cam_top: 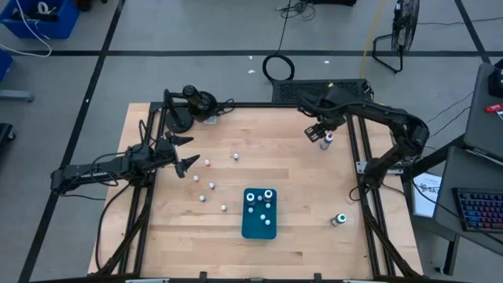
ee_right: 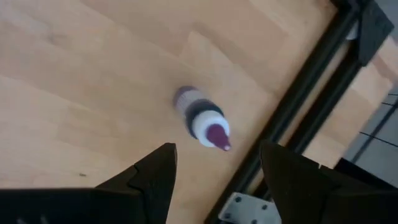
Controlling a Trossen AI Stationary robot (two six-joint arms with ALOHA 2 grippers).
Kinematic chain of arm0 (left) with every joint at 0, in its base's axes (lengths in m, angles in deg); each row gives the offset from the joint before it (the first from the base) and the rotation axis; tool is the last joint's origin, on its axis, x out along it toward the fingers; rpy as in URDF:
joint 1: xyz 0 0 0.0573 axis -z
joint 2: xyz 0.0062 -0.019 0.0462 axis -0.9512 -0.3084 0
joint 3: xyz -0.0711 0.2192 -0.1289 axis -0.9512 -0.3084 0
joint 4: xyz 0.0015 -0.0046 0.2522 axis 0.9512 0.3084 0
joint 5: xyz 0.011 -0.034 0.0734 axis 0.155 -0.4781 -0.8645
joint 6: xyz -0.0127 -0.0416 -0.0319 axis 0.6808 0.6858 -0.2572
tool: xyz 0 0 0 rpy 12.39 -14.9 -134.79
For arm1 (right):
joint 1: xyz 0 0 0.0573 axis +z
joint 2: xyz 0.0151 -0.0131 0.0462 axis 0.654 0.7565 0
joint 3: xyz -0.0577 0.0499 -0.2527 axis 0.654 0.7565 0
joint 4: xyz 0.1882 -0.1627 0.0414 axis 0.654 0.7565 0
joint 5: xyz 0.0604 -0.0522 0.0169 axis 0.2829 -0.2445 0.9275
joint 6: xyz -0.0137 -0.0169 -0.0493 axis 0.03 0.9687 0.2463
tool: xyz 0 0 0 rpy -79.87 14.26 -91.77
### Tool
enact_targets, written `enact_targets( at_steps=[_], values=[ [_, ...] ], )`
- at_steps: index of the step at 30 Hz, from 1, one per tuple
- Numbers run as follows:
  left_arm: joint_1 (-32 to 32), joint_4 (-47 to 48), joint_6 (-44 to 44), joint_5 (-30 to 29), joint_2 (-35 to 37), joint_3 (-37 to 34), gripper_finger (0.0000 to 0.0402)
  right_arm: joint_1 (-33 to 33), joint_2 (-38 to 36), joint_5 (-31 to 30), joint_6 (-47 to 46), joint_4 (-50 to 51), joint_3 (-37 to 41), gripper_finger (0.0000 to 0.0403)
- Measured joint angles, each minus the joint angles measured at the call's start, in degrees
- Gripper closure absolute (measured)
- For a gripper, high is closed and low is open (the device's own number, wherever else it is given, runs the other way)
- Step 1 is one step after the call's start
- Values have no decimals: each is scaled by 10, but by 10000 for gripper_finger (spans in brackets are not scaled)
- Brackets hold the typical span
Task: Pick & Place food coloring
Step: Put the purple big food coloring bottle into the blue bin
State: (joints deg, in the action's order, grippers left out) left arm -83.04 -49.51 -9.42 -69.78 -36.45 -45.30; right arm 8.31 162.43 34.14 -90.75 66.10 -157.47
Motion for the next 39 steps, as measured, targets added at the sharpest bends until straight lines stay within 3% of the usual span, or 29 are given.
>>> enact_targets(
  at_steps=[14, 27, 39],
  values=[
    [0, 0, 0, 0, 0, 0, 11, -17, -17, 43, 35, -107, 127, 186],
    [0, 0, 0, 0, 0, 0, 11, -51, -16, 45, 60, -204, 192, 190],
    [0, 0, 0, 0, 0, 0, 11, -50, -16, 58, 62, -231, 231, 191]
  ],
)
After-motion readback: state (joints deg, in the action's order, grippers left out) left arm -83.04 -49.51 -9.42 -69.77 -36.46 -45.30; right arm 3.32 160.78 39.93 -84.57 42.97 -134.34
